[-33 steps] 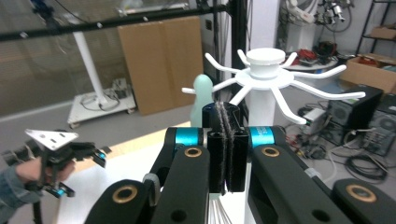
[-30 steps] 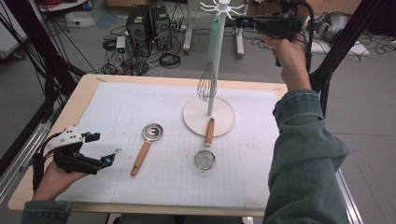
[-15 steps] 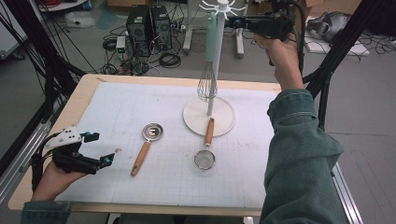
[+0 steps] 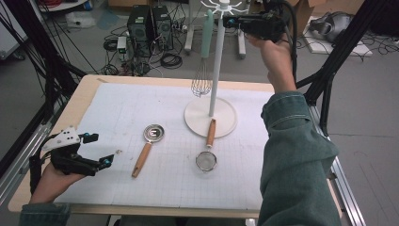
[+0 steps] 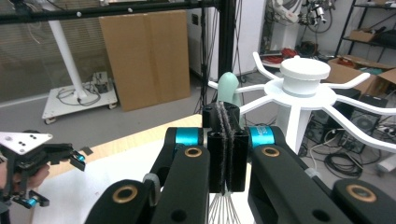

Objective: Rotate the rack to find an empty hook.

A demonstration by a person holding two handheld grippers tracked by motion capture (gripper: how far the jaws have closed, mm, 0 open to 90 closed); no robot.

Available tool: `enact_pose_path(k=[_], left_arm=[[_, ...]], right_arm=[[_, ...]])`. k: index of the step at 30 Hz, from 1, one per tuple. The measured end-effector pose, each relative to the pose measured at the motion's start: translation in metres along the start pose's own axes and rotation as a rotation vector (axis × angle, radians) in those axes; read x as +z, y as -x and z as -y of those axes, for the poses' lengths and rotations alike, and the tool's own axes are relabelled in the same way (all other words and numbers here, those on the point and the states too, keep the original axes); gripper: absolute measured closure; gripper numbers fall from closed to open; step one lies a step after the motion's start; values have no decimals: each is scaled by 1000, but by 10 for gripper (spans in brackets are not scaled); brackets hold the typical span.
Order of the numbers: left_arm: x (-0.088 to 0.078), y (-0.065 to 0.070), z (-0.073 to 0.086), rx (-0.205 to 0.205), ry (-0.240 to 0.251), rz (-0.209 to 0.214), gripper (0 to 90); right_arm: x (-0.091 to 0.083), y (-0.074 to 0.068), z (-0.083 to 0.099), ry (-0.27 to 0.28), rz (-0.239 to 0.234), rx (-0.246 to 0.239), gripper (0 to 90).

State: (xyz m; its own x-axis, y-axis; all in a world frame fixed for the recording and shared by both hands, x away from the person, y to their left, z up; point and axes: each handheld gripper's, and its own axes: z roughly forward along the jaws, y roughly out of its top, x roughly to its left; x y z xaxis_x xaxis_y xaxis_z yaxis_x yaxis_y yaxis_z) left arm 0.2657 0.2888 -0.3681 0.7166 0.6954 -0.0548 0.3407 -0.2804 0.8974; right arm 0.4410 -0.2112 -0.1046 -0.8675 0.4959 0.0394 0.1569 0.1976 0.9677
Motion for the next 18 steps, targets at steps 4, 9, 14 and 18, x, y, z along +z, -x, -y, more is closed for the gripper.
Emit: enact_pose_path(k=[4, 9, 14, 18], left_arm=[[0, 1, 0, -1, 1, 0, 18], [-1, 1, -1, -1, 2, -3, 18], [-2, 0, -1, -2, 2, -8, 17], [-1, 1, -1, 0, -1, -6, 18]], right_arm=[[1, -5, -1, 2, 10, -11, 899], [2, -8, -1, -5, 11, -19, 898], [-3, -12, 3, 13, -9, -25, 874], [-4, -19, 4, 23, -32, -27, 821]])
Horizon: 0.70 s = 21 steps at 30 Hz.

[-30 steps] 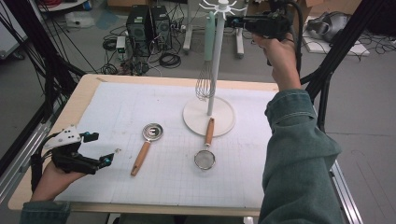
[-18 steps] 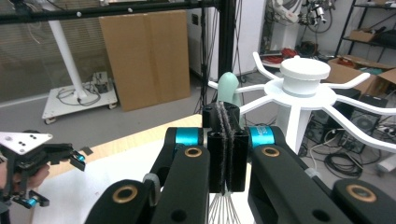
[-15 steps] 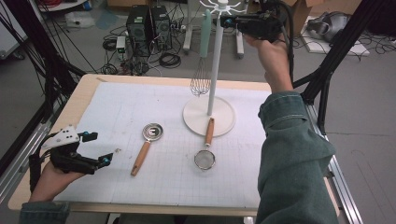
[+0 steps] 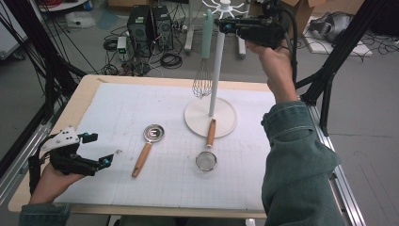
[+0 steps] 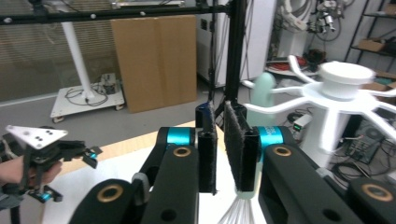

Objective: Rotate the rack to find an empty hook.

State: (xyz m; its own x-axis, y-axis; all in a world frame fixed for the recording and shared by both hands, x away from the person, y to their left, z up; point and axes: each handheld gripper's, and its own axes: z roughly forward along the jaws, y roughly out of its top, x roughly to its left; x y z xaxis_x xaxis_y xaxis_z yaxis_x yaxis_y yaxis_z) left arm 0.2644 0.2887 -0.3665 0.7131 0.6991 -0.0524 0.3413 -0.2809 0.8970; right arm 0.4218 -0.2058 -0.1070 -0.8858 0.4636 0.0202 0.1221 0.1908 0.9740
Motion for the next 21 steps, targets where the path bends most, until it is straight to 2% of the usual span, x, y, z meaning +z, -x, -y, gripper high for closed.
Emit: enact_pose_path(k=[9, 13, 16, 21], left_arm=[[-2, 0, 0, -4, 4, -2, 17], [-4, 0, -1, -4, 10, -9, 18], [-2, 1, -1, 2, 5, -6, 17], [1, 3, 0, 1, -5, 2, 18]], right_arm=[[-5, -12, 10, 7, -42, 13, 691], [-11, -14, 22, 15, -52, 43, 567], [-15, -16, 31, 13, -39, 53, 474], [-21, -21, 42, 19, -18, 58, 416]])
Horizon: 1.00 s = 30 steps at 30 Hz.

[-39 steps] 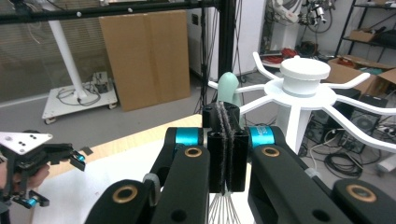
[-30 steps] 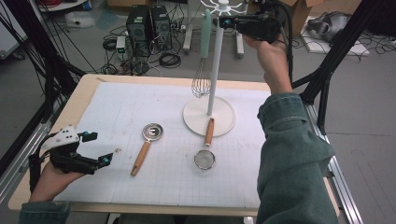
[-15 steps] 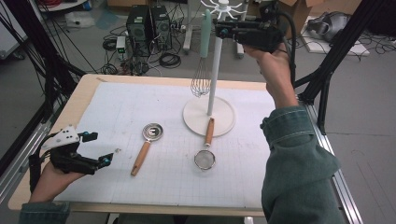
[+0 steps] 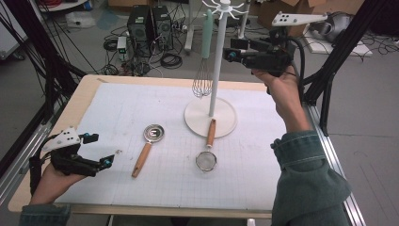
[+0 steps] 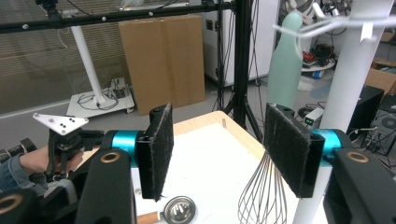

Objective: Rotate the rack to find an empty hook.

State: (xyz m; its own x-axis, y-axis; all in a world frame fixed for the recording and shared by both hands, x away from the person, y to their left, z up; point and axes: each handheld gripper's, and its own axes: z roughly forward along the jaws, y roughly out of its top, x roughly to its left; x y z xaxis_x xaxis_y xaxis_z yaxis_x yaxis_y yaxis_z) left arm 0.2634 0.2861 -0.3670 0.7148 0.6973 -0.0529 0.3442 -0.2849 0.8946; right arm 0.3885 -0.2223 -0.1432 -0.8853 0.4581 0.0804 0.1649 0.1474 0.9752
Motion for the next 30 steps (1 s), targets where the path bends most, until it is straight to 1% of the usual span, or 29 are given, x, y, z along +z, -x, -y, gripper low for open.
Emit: enact_pose_path(k=[3, 5, 8, 10, 12, 14, 17, 21, 23, 26, 30], left_arm=[[1, 0, 0, -4, -2, -1, 18], [2, 1, 0, -4, -2, 3, 18], [3, 1, -1, -3, -3, 7, 18], [4, 0, 0, -7, -7, 7, 17], [4, 0, 1, -10, -8, 9, 17], [4, 0, 0, -8, -8, 10, 17], [4, 1, 0, -7, -6, 7, 17], [5, 2, -1, -4, -9, 14, 18], [6, 2, -1, -3, -13, 14, 18], [7, 2, 0, -4, -13, 14, 18], [7, 2, 0, -6, -10, 16, 17]], right_arm=[[-2, -3, 5, -6, 14, 8, 378], [-4, -5, 8, -14, 19, 0, 359], [-8, -6, 13, -3, 15, 9, 320], [-10, -8, 17, -4, 31, 2, 301], [-11, -10, 20, -8, 15, 4, 300], [-13, -12, 24, -11, 21, -3, 291], [-14, -12, 30, -9, 21, 5, 276], [-14, -12, 42, -21, 31, 12, 267], [-15, -12, 48, -16, 25, 18, 265], [-15, -10, 56, -19, 28, 34, 253], [-15, -9, 65, -18, 30, 44, 251]])
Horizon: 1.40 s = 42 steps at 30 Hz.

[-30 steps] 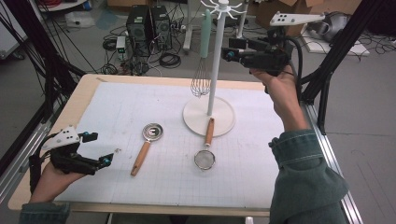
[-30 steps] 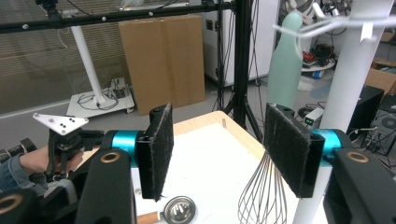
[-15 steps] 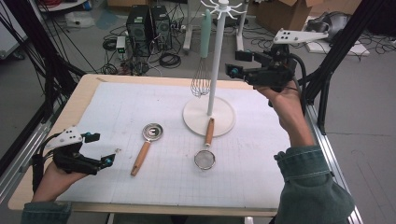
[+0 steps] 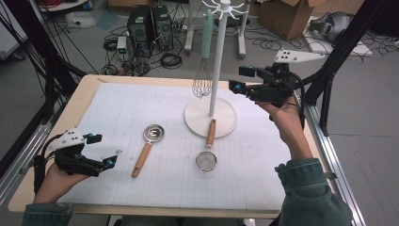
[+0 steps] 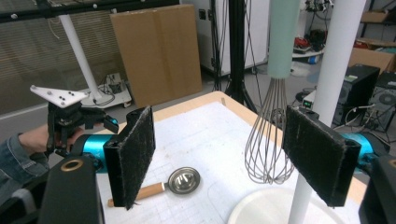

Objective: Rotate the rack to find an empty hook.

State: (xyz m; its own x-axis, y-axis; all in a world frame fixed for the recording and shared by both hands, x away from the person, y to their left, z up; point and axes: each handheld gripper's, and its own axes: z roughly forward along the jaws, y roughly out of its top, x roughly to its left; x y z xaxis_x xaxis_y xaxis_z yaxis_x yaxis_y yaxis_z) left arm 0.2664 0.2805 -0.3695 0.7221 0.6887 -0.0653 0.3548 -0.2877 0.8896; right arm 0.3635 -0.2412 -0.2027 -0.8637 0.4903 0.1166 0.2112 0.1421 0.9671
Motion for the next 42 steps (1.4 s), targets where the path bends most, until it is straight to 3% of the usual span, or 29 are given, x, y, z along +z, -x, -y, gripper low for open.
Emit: enact_pose_path(k=[20, 42], left_arm=[[4, 2, 0, 4, -9, 4, 18], [9, 6, -1, 10, -18, 14, 18]], right_arm=[[-5, 1, 36, -33, 23, 35, 245], [-3, -10, 64, -58, 20, 42, 233]])
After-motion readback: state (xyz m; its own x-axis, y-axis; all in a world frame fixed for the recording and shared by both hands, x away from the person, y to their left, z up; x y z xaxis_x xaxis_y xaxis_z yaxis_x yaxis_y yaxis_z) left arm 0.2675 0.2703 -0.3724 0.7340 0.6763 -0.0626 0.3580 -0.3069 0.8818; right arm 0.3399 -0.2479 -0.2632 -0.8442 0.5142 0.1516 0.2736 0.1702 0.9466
